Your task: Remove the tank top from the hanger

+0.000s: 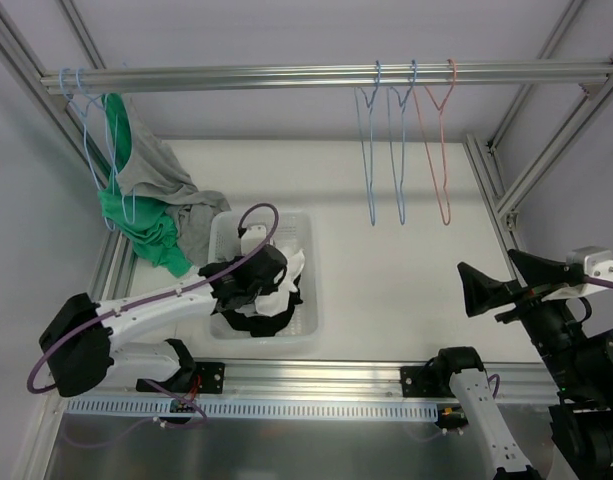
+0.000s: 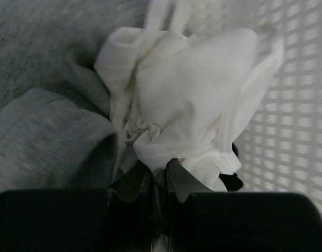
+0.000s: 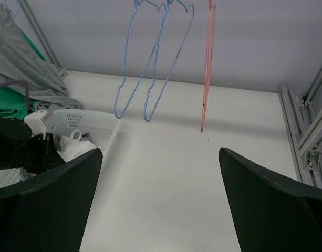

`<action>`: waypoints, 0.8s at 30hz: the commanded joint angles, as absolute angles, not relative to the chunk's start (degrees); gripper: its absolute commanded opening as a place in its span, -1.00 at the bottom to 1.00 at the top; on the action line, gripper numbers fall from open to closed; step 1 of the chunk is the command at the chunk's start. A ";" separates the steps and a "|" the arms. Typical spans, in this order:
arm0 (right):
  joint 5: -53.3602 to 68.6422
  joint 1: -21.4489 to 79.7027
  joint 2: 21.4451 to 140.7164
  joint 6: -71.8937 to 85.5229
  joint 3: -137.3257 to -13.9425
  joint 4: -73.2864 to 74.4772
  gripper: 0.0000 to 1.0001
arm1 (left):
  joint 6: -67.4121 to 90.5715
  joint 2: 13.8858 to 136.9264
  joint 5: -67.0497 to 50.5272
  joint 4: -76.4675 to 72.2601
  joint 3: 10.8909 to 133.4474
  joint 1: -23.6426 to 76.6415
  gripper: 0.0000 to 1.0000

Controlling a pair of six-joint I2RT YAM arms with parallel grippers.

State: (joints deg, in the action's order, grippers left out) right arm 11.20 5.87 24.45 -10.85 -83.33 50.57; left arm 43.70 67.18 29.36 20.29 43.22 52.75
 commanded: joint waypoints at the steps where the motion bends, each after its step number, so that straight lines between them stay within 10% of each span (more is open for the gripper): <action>1: 15.03 5.71 26.36 -9.58 -82.71 47.55 0.99 | 53.61 71.18 27.69 21.36 39.03 51.86 -0.90; 4: 14.42 5.71 27.86 -9.40 -82.44 48.25 0.99 | 51.87 67.35 27.68 21.53 38.67 51.86 -0.48; 7: 11.96 5.71 30.22 -9.67 -82.01 50.35 0.99 | 48.88 58.84 29.96 22.93 40.51 51.51 0.40; 8: 11.69 5.71 30.93 -9.93 -81.74 50.88 0.99 | 46.60 56.80 30.32 24.42 43.04 51.16 0.96; 24: -8.32 5.71 31.38 -12.57 -74.36 53.69 0.99 | 30.42 49.92 22.08 46.05 66.80 17.19 0.97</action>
